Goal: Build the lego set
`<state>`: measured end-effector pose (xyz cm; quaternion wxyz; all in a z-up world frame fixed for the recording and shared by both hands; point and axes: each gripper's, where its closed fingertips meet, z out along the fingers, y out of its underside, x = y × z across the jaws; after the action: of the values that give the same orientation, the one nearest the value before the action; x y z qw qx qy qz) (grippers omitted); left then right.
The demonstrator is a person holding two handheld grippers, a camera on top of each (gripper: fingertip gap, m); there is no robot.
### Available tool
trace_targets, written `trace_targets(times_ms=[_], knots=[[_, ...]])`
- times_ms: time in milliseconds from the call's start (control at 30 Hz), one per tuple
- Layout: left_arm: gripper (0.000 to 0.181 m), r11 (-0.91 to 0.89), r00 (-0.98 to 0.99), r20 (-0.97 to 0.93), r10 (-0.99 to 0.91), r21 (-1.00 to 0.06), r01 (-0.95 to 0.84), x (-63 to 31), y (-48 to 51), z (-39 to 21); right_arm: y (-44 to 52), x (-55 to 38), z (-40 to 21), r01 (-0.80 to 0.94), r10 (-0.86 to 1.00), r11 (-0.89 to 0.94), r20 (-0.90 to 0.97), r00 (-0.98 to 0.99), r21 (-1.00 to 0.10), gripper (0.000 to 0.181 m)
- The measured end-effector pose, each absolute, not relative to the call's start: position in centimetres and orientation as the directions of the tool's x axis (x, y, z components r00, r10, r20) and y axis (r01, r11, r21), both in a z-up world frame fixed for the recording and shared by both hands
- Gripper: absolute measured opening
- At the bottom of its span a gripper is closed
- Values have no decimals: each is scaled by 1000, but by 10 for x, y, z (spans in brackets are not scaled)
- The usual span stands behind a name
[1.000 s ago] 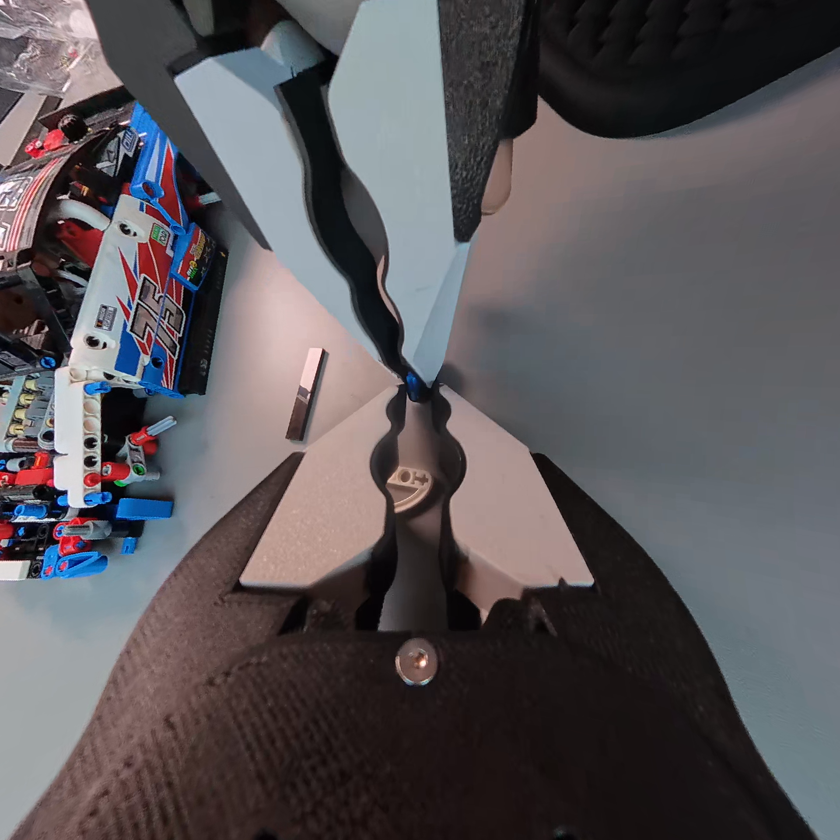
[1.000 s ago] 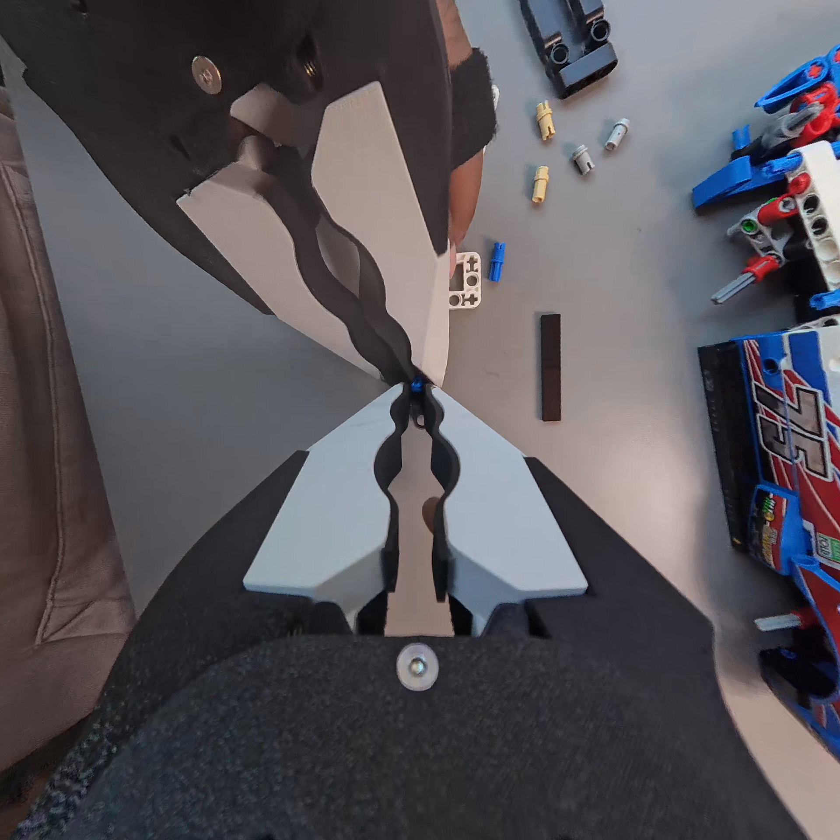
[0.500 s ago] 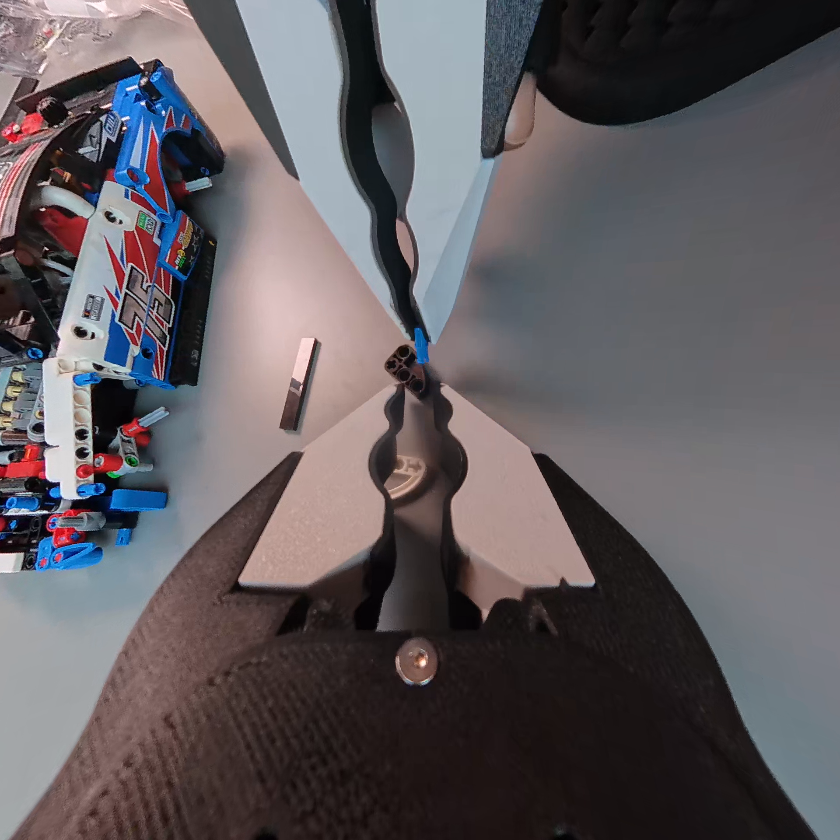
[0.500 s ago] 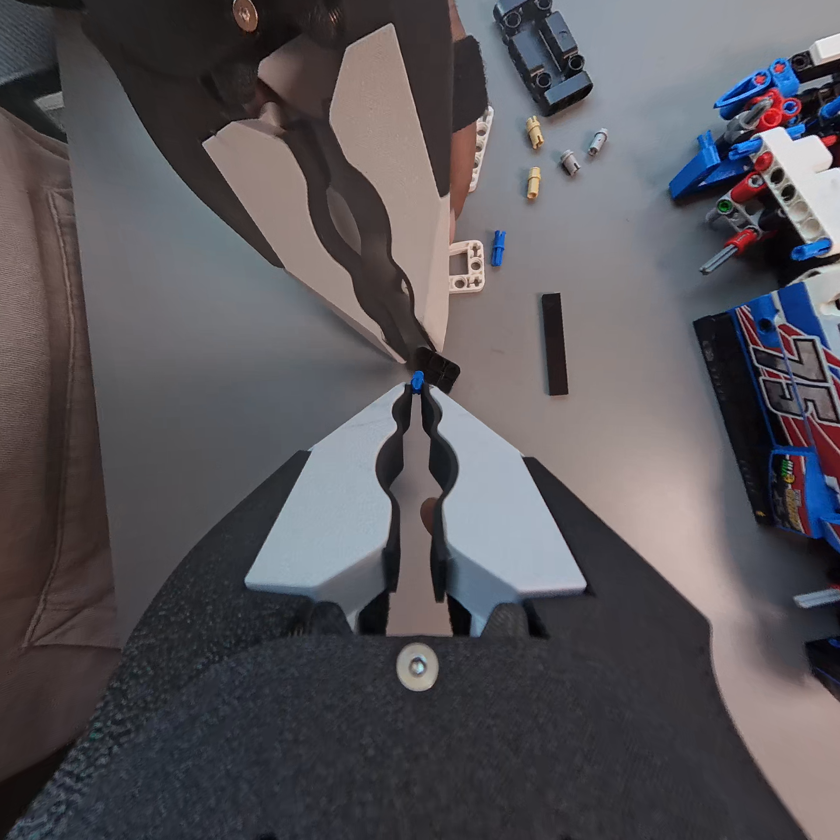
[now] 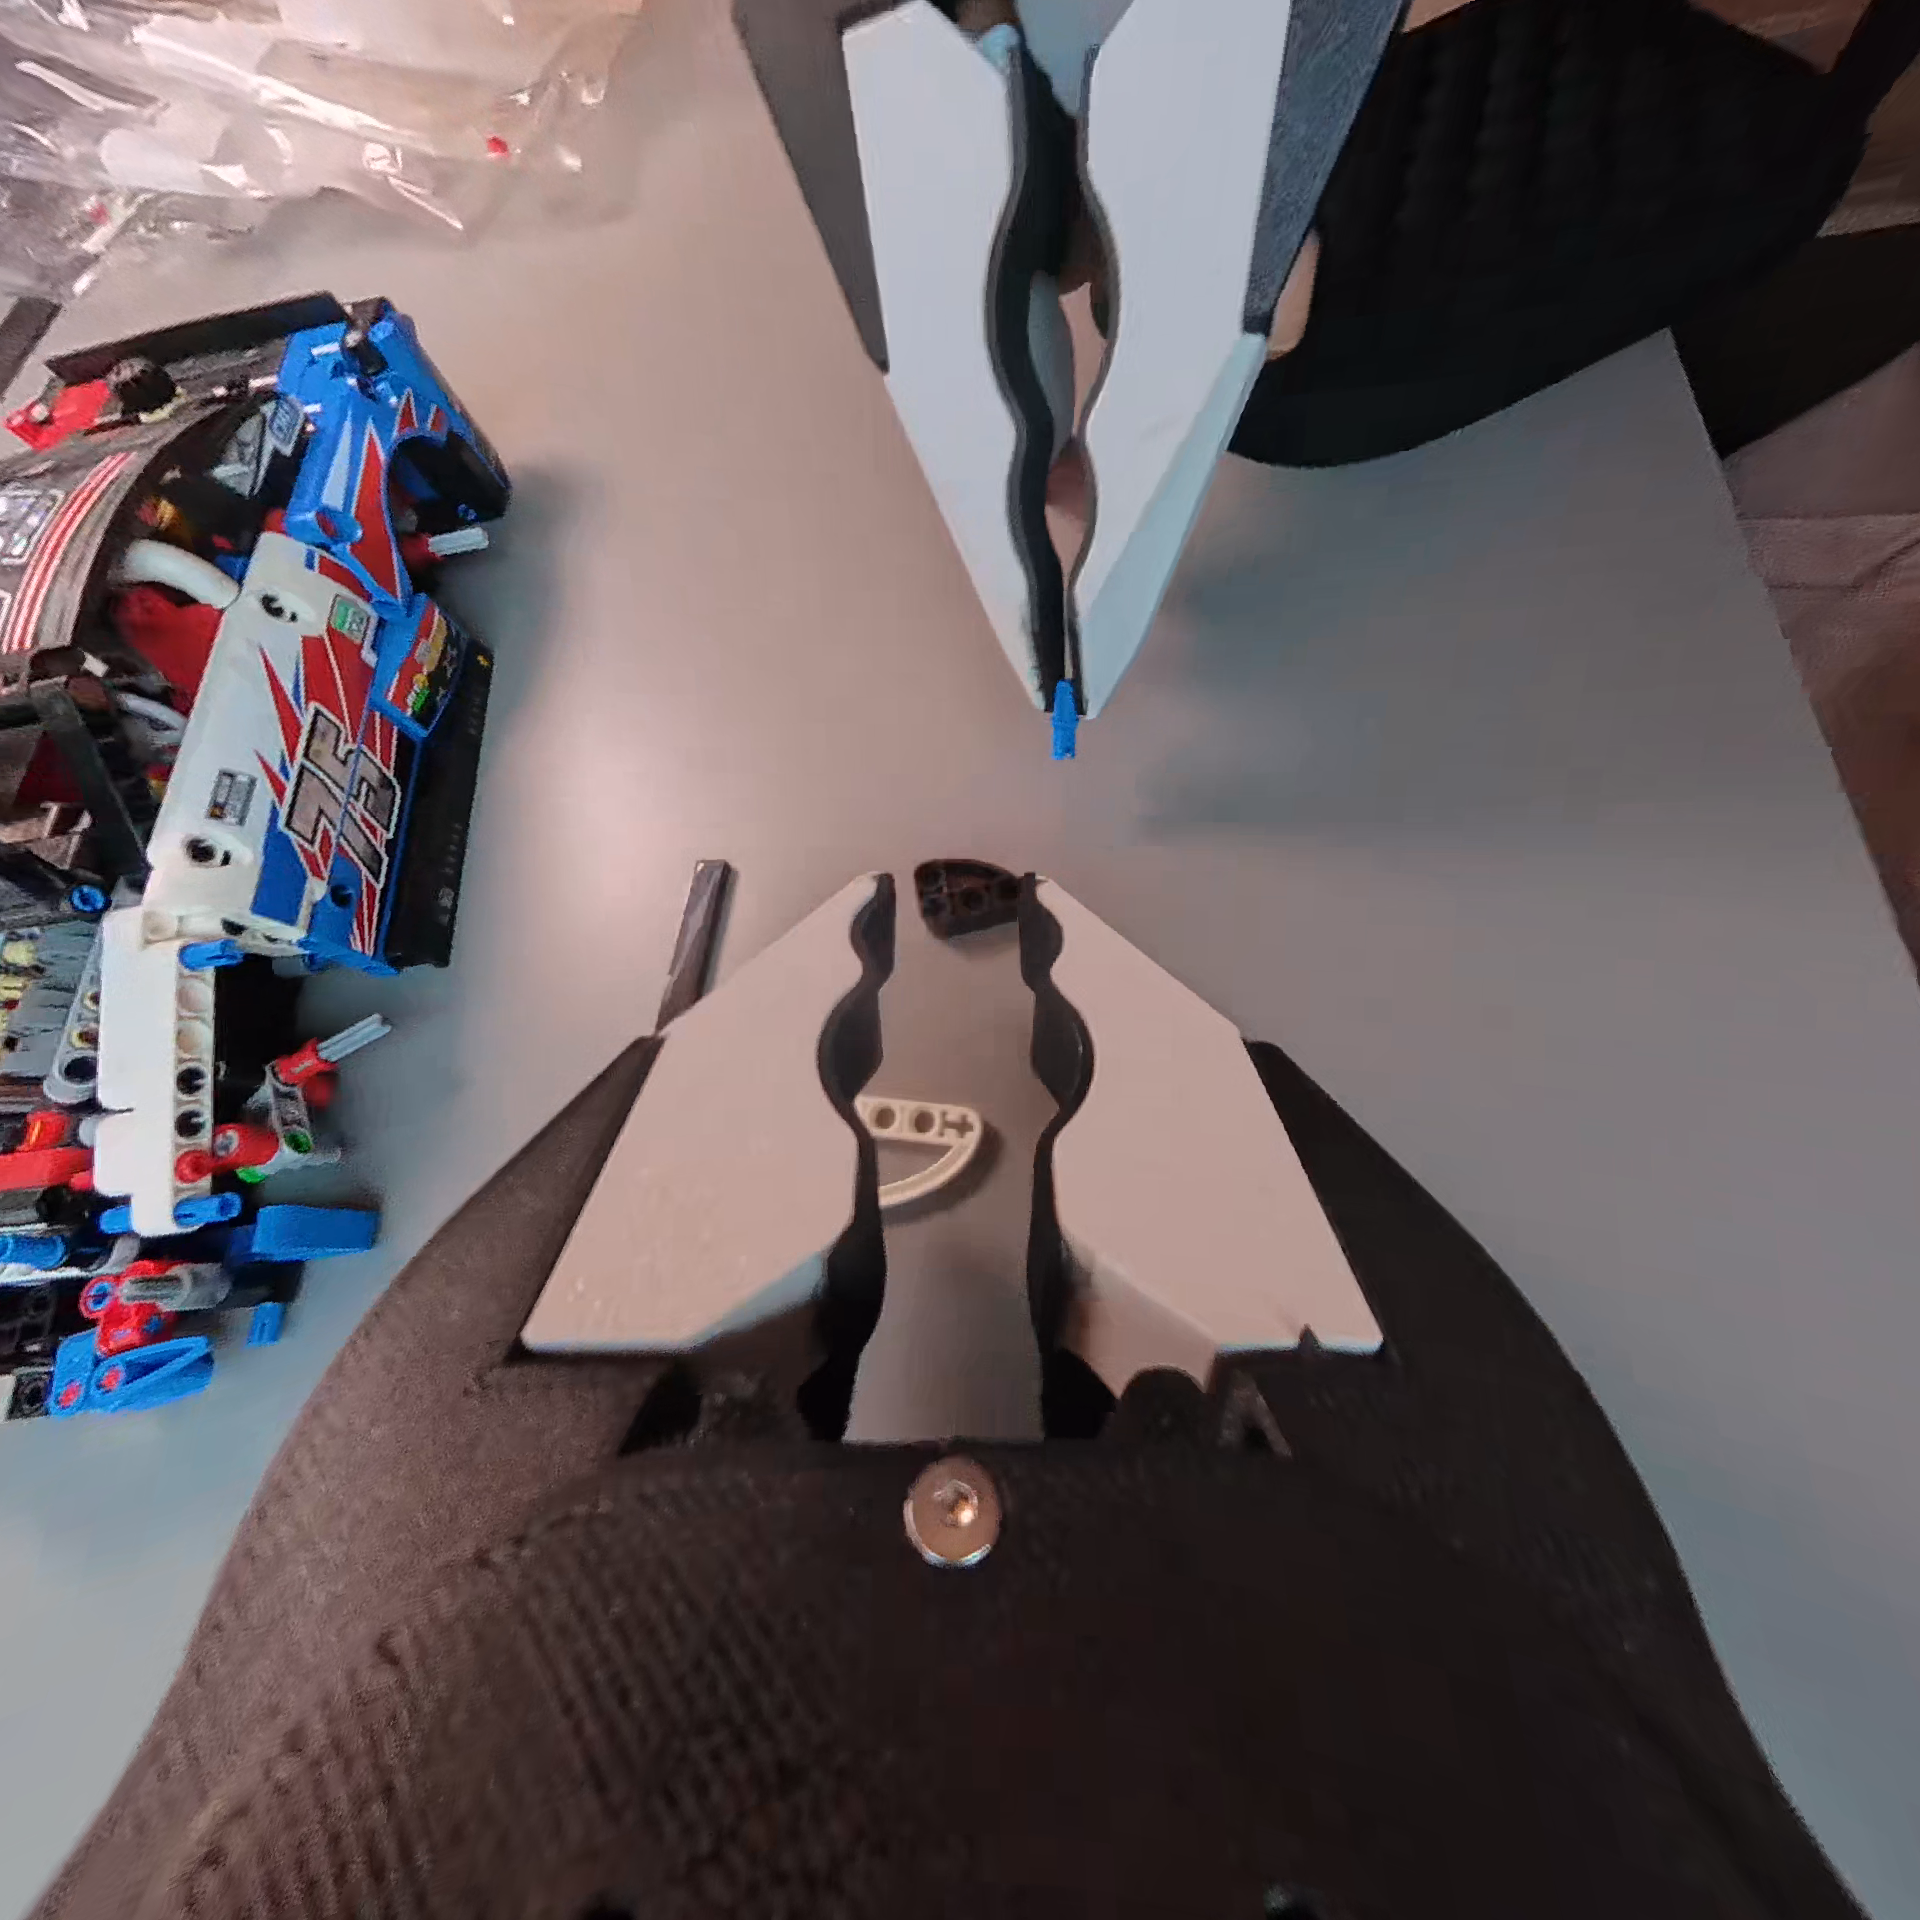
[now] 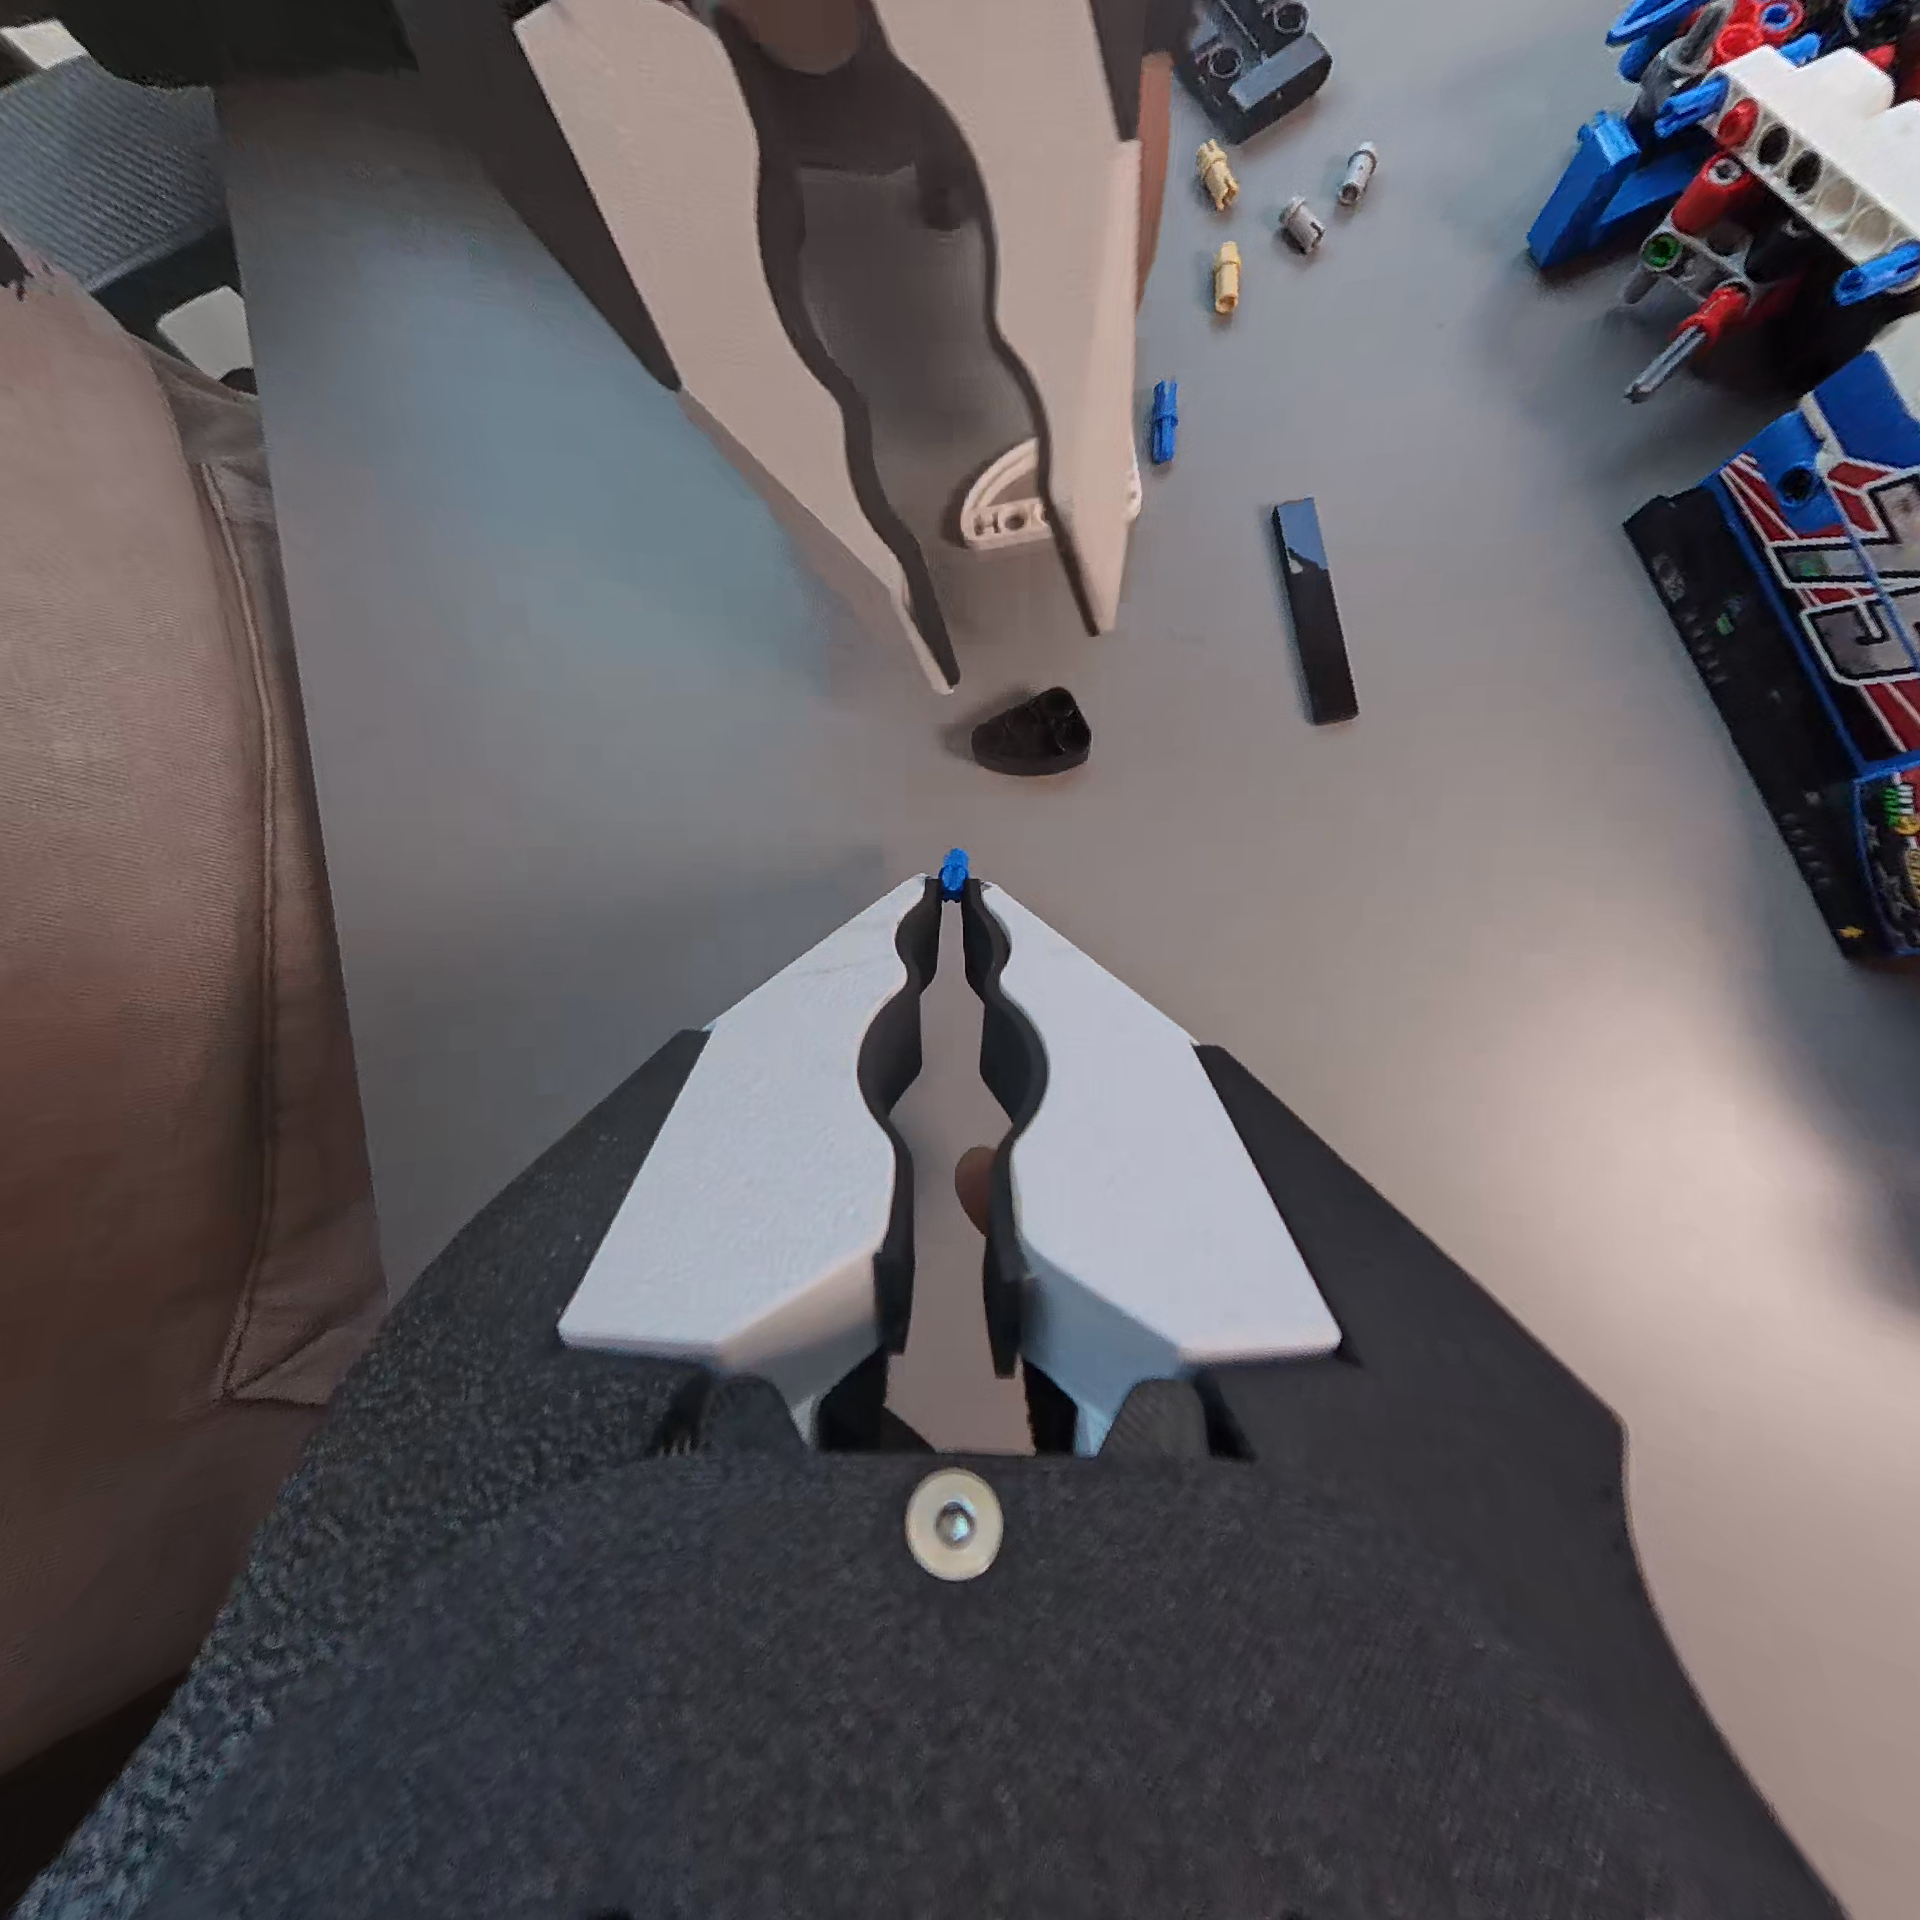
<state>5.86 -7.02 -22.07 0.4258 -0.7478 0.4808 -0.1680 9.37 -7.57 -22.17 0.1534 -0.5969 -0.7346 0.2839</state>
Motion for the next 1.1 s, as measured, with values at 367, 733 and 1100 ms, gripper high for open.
trace_targets(times_ms=[367,733,1100], knots=[[16,-172,382,-135,-914,-724,-668,68,-72,-240,-78,76,-227,840,937,264,-80,-340,-474,1],[18,-160,399,-153,-904,-744,-648,72,-74,-239,-84,82,-230,875,924,315,-92,-372,-368,1],[13,-126,383,-181,-906,-749,-650,83,-82,-239,-90,90,-231,889,922,334,-87,-377,-313,1]])
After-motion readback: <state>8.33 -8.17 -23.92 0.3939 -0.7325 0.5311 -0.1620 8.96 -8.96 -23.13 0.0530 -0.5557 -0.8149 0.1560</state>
